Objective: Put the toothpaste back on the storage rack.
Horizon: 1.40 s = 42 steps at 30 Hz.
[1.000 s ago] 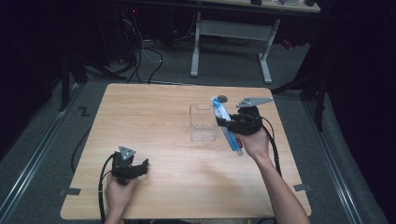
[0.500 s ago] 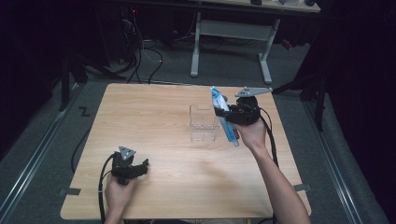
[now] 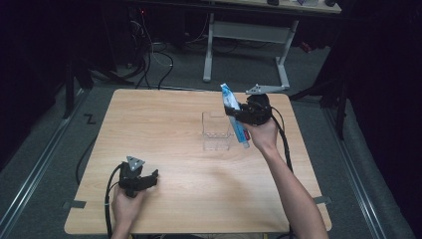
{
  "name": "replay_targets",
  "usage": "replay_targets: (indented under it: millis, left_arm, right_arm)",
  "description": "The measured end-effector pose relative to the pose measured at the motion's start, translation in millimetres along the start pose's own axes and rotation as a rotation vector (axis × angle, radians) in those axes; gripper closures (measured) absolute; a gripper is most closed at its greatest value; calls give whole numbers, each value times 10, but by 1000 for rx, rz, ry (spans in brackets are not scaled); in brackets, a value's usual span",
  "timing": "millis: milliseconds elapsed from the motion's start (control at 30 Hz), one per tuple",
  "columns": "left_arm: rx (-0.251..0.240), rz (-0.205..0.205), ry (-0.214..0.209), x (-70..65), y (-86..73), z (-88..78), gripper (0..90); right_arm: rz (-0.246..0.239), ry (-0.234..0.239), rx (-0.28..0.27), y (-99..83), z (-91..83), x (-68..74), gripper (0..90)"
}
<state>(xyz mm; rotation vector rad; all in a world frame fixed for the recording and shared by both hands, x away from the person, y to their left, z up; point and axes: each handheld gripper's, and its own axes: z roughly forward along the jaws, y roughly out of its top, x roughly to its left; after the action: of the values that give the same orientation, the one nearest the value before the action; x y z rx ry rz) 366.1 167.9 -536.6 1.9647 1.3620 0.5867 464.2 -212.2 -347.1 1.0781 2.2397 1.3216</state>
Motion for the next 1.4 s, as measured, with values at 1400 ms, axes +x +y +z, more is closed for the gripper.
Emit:
replay_targets:
  millis: [1400]
  left_arm:
    - [2, 3, 0, 1, 0, -1, 233]
  right_arm:
    - [22, -85, -17, 215, 574, -82, 688]
